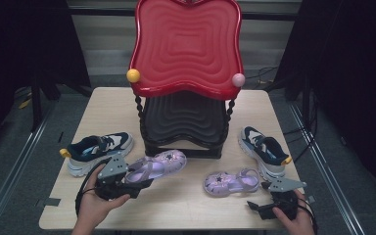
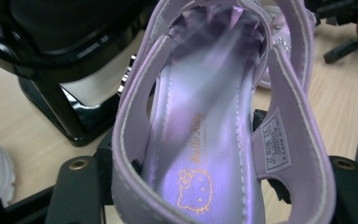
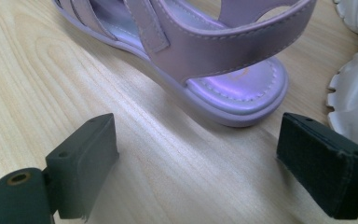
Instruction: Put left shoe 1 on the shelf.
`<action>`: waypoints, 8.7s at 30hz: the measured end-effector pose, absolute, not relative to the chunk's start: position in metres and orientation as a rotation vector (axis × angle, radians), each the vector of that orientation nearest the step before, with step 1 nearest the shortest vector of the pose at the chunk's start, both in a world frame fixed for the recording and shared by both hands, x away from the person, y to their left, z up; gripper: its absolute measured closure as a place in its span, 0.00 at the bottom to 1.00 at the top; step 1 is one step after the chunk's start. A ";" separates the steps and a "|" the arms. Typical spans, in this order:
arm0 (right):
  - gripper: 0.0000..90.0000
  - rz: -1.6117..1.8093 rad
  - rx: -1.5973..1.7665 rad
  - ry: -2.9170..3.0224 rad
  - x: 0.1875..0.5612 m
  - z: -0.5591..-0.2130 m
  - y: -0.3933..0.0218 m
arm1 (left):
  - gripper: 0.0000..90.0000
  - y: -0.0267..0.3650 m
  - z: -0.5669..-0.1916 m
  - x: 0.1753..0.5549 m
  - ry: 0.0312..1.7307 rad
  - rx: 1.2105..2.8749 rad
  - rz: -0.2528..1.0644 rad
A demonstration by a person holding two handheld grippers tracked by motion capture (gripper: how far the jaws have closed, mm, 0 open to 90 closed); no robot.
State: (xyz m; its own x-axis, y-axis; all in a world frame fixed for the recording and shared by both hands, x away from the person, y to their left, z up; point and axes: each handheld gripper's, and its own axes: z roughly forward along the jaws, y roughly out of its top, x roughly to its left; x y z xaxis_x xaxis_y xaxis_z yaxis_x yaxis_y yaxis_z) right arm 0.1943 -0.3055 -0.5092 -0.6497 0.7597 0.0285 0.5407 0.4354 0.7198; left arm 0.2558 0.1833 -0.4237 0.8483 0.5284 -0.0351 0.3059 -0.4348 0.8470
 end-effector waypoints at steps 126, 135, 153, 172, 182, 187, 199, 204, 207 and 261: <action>0.13 1.034 1.119 2.393 0.194 -0.509 -0.305 | 0.40 0.035 -0.426 0.342 1.241 1.427 0.904; 0.13 1.034 1.119 2.393 0.194 -0.509 -0.305 | 0.40 0.032 -0.423 0.351 1.276 1.387 0.917; 0.13 1.034 1.118 2.393 0.194 -0.509 -0.305 | 0.40 0.020 -0.423 0.364 1.309 1.347 0.956; 0.13 1.033 1.119 2.393 0.194 -0.509 -0.305 | 0.37 0.010 -0.430 0.365 1.308 1.416 0.954; 0.13 1.033 1.118 2.393 0.194 -0.509 -0.305 | 0.34 0.009 -0.431 0.363 1.289 1.460 0.951; 0.13 1.033 1.119 2.393 0.194 -0.509 -0.305 | 0.34 0.009 -0.431 0.362 1.275 1.482 0.954; 0.13 1.033 1.119 2.393 0.194 -0.509 -0.305 | 0.29 0.013 -0.428 0.362 1.246 1.539 0.919; 0.13 1.033 1.118 2.393 0.194 -0.509 -0.305 | 0.25 0.018 -0.425 0.362 1.236 1.596 0.884; 0.13 1.033 1.119 2.393 0.194 -0.509 -0.305 | 0.24 0.022 -0.424 0.361 1.232 1.624 0.866; 0.13 1.033 1.118 2.393 0.194 -0.509 -0.305 | 0.23 0.079 -0.421 0.312 0.935 1.948 0.601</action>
